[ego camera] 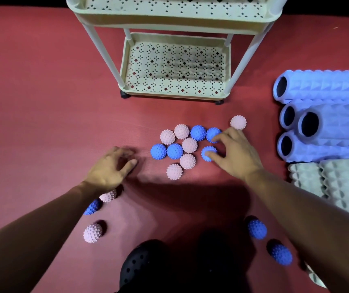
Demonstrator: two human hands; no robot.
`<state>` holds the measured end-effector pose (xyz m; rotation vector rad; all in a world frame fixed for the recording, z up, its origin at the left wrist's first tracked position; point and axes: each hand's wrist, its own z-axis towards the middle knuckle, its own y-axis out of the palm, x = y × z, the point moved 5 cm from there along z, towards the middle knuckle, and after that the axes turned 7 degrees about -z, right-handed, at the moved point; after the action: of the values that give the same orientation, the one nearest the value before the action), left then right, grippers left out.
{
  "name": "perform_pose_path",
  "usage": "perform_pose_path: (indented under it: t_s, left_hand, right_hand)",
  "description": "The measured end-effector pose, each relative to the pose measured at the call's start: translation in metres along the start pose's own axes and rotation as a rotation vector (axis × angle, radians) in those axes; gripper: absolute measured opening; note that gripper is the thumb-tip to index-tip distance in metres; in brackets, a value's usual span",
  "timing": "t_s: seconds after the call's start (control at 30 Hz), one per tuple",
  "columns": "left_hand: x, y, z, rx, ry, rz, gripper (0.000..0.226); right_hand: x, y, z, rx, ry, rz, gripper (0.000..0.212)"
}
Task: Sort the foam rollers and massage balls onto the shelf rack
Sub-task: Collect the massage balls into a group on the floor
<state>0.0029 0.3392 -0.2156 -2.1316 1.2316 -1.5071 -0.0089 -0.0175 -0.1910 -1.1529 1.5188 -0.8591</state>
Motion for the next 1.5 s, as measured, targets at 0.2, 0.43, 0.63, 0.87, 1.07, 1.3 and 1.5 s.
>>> perform_pose_path:
  t_s: [0.2, 0.43, 0.63, 0.87, 1.07, 1.3, 1.5]
  left_hand:
    - [-0.036, -0.009, -0.034, -0.229, 0.0, 0.287, 0.08]
    - [-0.044, -0.001, -0.034, -0.343, 0.021, 0.309, 0.053]
    - [-0.037, 0.001, -0.022, -0.075, -0.288, -0.247, 0.031]
    - [-0.014, 0.048, -0.014, -0.046, -0.523, -0.721, 0.052]
    - [0.012, 0.07, 0.001, 0.107, -0.603, -0.972, 0.039]
    - [0.025, 0.077, 0.002, 0.066, -0.592, -0.987, 0.03]
    - [0.027, 0.07, -0.001, 0.038, -0.579, -0.972, 0.03]
  right_hand:
    - [0.001, 0.013, -0.01, -0.088, -0.031, -0.117, 0.044]
    - [-0.009, 0.011, 0.003, -0.063, 0.018, -0.096, 0.038]
    - [-0.018, 0.013, 0.011, -0.056, 0.041, -0.082, 0.036]
    - [-0.013, 0.01, 0.007, 0.002, 0.086, -0.019, 0.041]
    - [-0.015, 0.011, 0.005, 0.031, 0.072, 0.005, 0.036]
    - [-0.014, 0.013, -0.005, 0.041, 0.049, 0.015, 0.03]
    - [-0.009, 0.008, -0.003, 0.081, 0.056, 0.035, 0.027]
